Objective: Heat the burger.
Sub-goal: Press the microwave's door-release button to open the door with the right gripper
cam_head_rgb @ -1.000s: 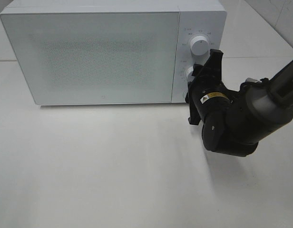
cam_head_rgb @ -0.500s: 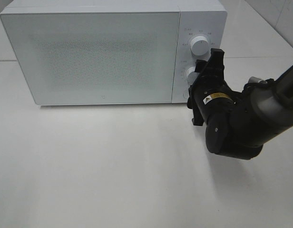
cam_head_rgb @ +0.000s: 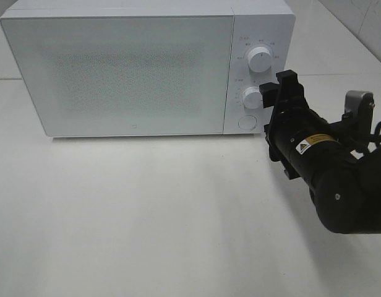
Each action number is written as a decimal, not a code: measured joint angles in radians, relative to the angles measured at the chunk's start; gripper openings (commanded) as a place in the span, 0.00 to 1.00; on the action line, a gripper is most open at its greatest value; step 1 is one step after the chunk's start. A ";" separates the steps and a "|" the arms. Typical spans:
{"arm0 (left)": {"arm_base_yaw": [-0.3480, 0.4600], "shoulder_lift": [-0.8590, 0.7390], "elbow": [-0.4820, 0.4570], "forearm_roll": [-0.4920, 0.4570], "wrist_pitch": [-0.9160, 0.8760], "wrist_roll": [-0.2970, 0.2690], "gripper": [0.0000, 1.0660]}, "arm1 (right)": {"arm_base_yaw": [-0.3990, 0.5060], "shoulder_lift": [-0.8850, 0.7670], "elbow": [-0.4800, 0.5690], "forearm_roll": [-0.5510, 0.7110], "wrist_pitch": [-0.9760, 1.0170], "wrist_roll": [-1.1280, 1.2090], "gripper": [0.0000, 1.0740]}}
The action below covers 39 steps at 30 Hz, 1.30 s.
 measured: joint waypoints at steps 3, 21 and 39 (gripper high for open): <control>0.000 0.000 0.000 0.000 0.000 0.000 0.92 | -0.012 -0.098 0.012 -0.010 0.148 -0.254 0.68; 0.000 0.000 0.000 0.000 0.000 0.000 0.92 | -0.128 -0.428 -0.039 -0.037 1.128 -1.429 0.68; 0.000 0.000 0.000 0.000 0.000 0.000 0.92 | -0.128 -0.754 -0.084 -0.273 1.723 -1.380 0.68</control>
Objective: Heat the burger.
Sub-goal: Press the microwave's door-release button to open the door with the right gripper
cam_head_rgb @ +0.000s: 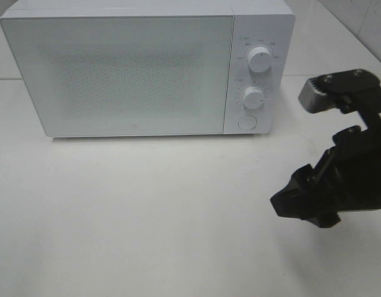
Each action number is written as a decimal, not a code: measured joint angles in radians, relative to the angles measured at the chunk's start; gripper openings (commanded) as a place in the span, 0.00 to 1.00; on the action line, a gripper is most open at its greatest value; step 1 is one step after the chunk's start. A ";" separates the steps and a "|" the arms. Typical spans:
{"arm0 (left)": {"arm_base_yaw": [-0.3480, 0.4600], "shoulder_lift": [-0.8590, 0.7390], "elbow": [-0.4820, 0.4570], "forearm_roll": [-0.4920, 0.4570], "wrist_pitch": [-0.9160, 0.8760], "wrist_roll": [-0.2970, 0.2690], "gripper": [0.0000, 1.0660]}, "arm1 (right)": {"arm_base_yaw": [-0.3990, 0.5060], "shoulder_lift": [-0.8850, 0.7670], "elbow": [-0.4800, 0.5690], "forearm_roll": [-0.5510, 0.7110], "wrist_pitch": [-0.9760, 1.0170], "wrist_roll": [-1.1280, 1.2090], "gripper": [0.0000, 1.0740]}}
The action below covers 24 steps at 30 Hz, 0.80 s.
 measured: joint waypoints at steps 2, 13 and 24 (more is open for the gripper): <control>0.000 0.000 0.000 0.000 0.000 0.000 0.92 | 0.000 -0.085 -0.028 -0.055 0.087 0.045 0.68; 0.000 0.000 0.000 0.000 0.000 0.000 0.92 | 0.000 -0.451 -0.033 -0.165 0.246 0.094 0.74; 0.000 0.000 0.000 0.000 0.000 0.000 0.92 | -0.120 -0.701 -0.033 -0.197 0.400 0.153 0.73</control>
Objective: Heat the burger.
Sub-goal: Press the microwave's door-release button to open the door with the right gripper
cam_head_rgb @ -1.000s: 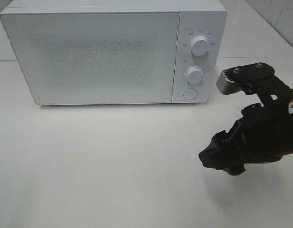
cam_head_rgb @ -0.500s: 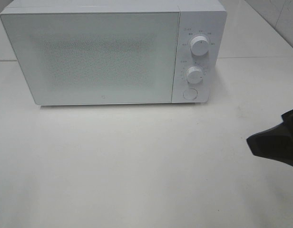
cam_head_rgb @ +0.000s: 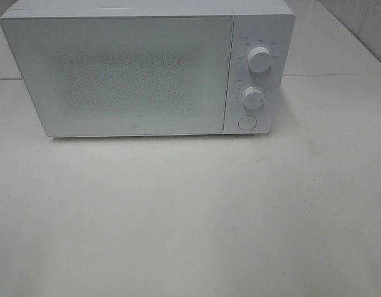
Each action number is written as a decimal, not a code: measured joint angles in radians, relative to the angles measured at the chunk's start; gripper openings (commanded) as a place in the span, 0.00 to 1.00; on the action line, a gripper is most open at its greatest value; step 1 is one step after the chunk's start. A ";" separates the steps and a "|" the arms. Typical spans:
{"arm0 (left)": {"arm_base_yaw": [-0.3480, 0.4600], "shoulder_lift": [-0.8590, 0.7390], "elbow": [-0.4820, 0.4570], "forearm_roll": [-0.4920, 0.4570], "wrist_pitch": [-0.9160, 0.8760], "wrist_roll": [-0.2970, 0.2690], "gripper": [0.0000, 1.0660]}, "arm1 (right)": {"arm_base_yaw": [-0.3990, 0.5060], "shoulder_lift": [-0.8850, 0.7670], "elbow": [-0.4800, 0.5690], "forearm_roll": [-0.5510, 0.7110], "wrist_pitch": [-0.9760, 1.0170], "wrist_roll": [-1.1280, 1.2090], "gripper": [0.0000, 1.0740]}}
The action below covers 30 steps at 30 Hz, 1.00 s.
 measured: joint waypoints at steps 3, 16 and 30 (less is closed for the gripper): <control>0.000 0.000 0.000 0.000 0.000 0.000 0.92 | -0.073 -0.102 0.000 -0.001 0.014 -0.004 0.72; 0.000 0.000 0.000 0.000 0.000 0.000 0.92 | -0.191 -0.329 0.033 -0.002 0.045 -0.003 0.71; 0.000 0.000 0.000 0.000 0.000 0.000 0.92 | -0.250 -0.422 0.105 -0.008 0.073 -0.003 0.71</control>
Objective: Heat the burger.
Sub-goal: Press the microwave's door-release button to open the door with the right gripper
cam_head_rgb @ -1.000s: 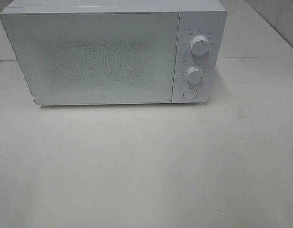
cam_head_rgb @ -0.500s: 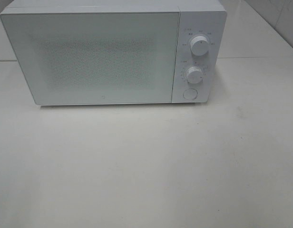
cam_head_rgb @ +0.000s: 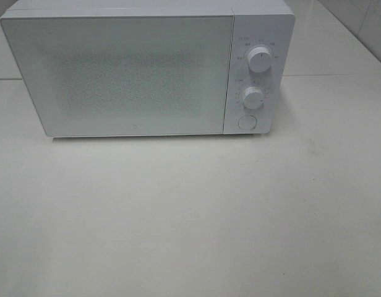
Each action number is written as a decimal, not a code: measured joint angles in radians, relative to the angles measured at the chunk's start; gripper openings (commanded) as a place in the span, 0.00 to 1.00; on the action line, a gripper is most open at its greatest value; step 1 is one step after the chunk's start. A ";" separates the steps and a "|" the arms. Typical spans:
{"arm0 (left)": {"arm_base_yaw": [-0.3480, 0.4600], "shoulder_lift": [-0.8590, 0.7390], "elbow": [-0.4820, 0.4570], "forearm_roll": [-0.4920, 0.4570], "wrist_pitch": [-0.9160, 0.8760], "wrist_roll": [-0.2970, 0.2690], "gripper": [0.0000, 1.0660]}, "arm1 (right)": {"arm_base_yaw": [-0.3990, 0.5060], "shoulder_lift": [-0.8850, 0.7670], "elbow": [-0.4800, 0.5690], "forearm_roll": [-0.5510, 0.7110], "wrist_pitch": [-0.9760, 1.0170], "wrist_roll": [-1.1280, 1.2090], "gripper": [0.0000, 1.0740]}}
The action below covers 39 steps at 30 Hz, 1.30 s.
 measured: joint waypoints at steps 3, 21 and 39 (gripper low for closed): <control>0.000 0.000 0.000 0.000 0.000 0.000 0.92 | 0.000 0.000 0.000 0.000 0.000 0.000 0.71; 0.000 0.000 0.000 0.000 0.000 0.000 0.92 | 0.000 0.296 -0.064 -0.001 -0.252 0.001 0.71; 0.000 0.000 0.000 0.000 0.000 0.000 0.92 | 0.000 0.683 -0.043 -0.001 -0.738 0.001 0.71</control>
